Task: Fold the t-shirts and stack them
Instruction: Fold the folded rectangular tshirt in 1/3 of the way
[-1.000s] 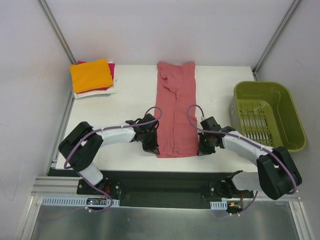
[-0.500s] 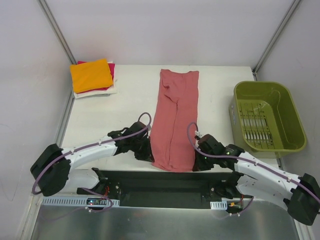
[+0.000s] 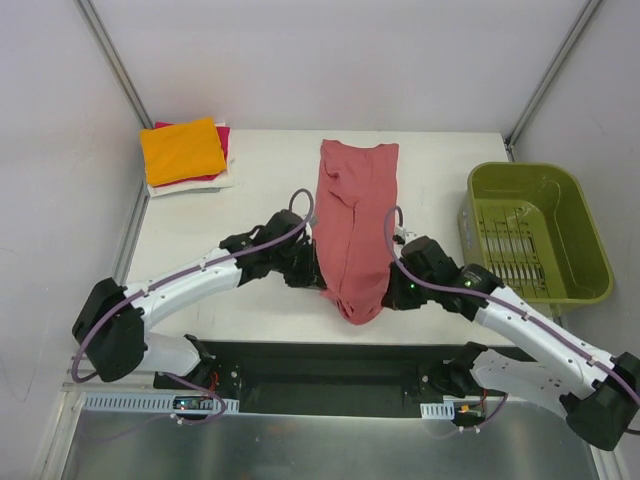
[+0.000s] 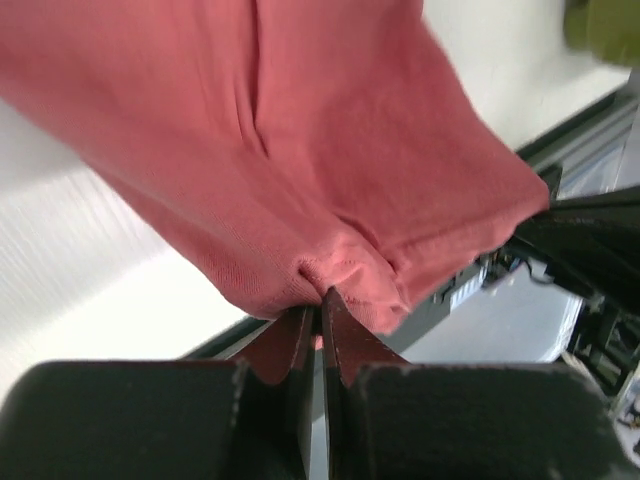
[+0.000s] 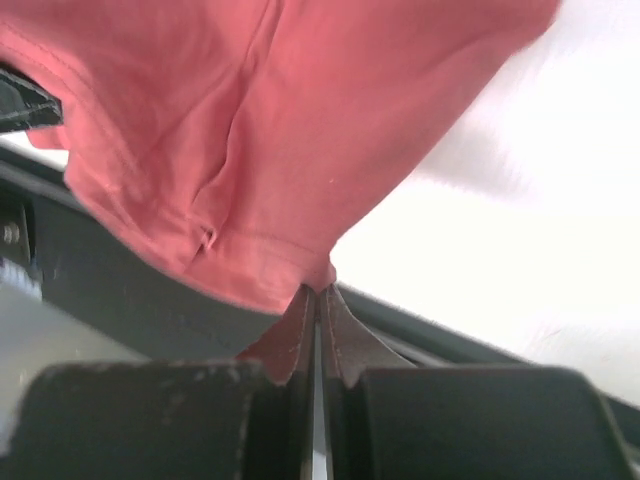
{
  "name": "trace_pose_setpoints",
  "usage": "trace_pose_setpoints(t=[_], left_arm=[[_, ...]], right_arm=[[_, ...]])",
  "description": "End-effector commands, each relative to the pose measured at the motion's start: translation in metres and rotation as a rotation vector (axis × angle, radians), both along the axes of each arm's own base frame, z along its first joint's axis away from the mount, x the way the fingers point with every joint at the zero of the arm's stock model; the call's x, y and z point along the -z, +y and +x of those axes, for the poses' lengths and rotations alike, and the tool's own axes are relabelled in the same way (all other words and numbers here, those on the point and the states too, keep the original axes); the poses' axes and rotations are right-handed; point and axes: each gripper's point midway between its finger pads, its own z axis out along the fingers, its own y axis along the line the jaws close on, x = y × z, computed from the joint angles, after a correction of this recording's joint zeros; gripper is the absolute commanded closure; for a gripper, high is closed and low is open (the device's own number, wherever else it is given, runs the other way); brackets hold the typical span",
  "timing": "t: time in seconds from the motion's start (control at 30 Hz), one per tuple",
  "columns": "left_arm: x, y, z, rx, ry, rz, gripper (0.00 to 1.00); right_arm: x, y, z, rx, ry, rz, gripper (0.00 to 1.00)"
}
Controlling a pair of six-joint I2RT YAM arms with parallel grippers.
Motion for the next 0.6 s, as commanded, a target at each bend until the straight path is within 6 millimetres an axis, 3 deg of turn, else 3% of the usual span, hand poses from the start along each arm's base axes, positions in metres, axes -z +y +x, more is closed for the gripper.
trace_pose_setpoints(t=[0.0,0.07,0.23,0.27,0.3,0.37,0.4,0.53,0.57], left_arm=[[-0.015,-0.003,0.048,-0.022,-0.059,-0.010,1.00],[-0.011,0.000,0.064,-0.049,-0.038,-0.008,1.00],[-0.027,0.001,0.118,-0.100,-0.092,-0.026,1.00],[-0.030,-0.003,0.130,-0.089,-0.108,-0.029,1.00],[-0.032,-0.004,0.138,-0.086,-0.117,-0.031,1.00],[-0.034,-0.002,0.157,-0.099,-0.116,-0.043,1.00],[-0.034,-0.001,0.164,-0.103,-0.119,-0.044,1.00],[-0.035,0.005,0.194,-0.126,-0.136,-0.045,1.00],[-0.035,0.003,0.203,-0.117,-0.147,-0.046,1.00]], right_arm=[[-0.021,-0.015,0.049,0.054,-0.141,-0.101,0.99],[-0.031,-0.019,0.072,0.098,-0.172,-0.107,0.99],[-0.042,-0.026,0.119,0.149,-0.214,-0.144,0.99],[-0.036,-0.029,0.128,0.161,-0.198,-0.164,0.99],[-0.044,-0.027,0.139,0.168,-0.216,-0.161,0.99],[-0.039,-0.036,0.155,0.181,-0.196,-0.203,0.99],[-0.048,-0.035,0.164,0.185,-0.215,-0.195,0.99],[-0.047,-0.040,0.191,0.191,-0.200,-0.203,0.99],[-0.038,-0.044,0.198,0.200,-0.176,-0.217,0.99]])
